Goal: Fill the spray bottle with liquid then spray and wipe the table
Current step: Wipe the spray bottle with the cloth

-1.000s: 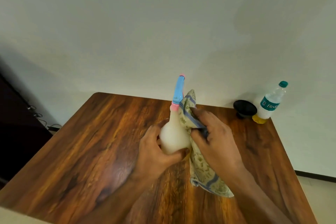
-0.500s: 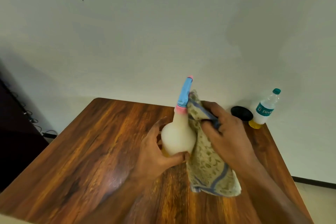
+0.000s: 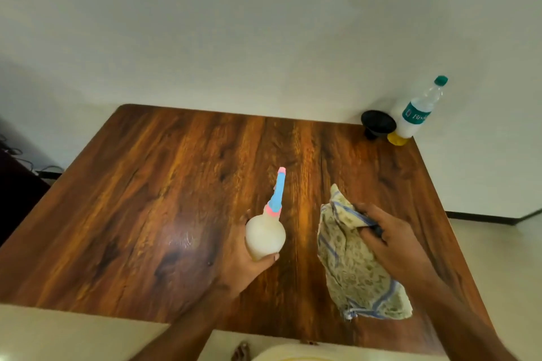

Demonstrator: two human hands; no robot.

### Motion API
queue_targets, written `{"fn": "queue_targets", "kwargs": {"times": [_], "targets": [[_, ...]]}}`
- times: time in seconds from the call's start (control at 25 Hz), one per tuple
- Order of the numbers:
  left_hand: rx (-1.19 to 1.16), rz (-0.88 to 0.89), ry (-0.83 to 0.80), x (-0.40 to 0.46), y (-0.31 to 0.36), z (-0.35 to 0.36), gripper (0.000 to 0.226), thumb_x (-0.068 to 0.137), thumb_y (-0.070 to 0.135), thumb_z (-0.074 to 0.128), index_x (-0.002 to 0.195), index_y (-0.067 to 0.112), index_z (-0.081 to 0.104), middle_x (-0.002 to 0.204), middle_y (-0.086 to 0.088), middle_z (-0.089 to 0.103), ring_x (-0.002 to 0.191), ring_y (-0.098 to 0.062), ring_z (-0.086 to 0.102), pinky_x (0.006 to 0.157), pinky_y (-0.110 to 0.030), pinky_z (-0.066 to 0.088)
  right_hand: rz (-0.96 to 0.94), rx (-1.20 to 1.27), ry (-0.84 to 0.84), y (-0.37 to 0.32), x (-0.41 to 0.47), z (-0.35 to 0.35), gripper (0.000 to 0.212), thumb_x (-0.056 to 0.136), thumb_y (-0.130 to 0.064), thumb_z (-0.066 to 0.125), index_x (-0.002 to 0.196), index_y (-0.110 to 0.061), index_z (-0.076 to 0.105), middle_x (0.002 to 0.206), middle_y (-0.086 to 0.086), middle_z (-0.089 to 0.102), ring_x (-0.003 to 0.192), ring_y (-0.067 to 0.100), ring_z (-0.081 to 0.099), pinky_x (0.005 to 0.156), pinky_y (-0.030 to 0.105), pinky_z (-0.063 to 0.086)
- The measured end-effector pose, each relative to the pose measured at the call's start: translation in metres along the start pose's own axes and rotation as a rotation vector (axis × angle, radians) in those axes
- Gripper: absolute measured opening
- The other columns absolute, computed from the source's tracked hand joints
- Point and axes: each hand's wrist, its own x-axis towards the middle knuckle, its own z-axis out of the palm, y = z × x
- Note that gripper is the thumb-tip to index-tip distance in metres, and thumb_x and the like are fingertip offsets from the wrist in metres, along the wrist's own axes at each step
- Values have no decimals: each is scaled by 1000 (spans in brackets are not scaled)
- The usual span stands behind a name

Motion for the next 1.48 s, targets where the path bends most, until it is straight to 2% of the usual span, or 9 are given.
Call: {"fn": "queue_targets", "kwargs": {"times": [0.28, 0.44, 0.56, 0.64, 0.76, 0.88, 1.12, 1.36, 1.48], "targets": [[203, 19, 85, -23, -20, 29, 94, 61, 60, 85, 135, 14, 50, 131, -3, 59, 123, -19, 56, 102, -39, 52, 182, 26, 13, 22, -36, -10, 39, 93, -8, 58, 122, -32, 51, 101, -31, 54, 90, -28, 52, 68, -3, 43], [211, -16, 54, -22, -18, 26, 92, 61, 50, 89, 135, 11, 51, 129, -4, 61, 120, -18, 56, 105, -37, 49, 196, 56, 28, 26, -34, 5, 39, 93, -9, 58, 128, -24, 54, 109, -17, 61, 85, -11, 60, 65, 5, 46], [219, -62, -60, -23, -26, 17, 99, 69, 46, 86, 148, 13, 37, 150, 2, 43, 139, -16, 39, 118, -34, 28, 162, 53, 8, 29, -27, 25, 39, 93, -12, 58, 131, -21, 54, 110, -15, 62, 93, -1, 62, 73, 9, 46], [138, -130, -40, -25, -25, 1, 85, 79, 33, 80, 150, 20, 35, 156, 0, 38, 143, -18, 35, 119, -45, 31, 145, 64, -26, 27, -23, 43, 42, 93, -12, 57, 133, -23, 52, 113, -12, 64, 95, 0, 62, 74, 11, 47], [3, -186, 209, -16, 8, -41, 36, 94, 36, 61, 129, 28, 57, 121, 8, 62, 107, -6, 62, 88, -36, 59, 112, 76, -74, 15, -16, 75, 45, 94, -15, 57, 137, -25, 49, 125, -6, 61, 103, 4, 59, 85, 19, 50], [-38, -143, 108, 7, 61, -68, 33, 89, 51, 60, 115, 31, 64, 94, 19, 66, 84, 3, 64, 67, -11, 52, 31, 121, -101, -7, -7, 114, 52, 92, -13, 59, 141, -25, 46, 136, -7, 52, 119, 6, 51, 100, 23, 44], [119, -148, -74, 12, 70, -56, 28, 82, 18, 79, 109, 15, 75, 92, 5, 77, 73, 4, 67, 62, -8, 53, -56, 73, -110, -27, -3, 184, 59, 92, -22, 61, 147, -21, 39, 148, -2, 46, 130, 16, 51, 96, 31, 51], [200, -193, -34, 16, 65, -63, 29, 79, 40, 80, 99, 20, 74, 85, 9, 74, 69, -5, 68, 60, -25, 60, -112, -331, -398, 9, -2, 196, 58, 99, -22, 48, 151, -27, 24, 157, -2, 28, 133, 25, 42, 95, 39, 52], [277, -178, -55, 26, 65, -67, 28, 81, 34, 80, 99, 14, 75, 87, 2, 76, 67, -7, 66, 58, -26, 58, 45, -139, -317, 17, 5, 193, 45, 98, -24, 50, 141, -27, 42, 144, -4, 49, 121, 20, 55, 98, 36, 51]]}}
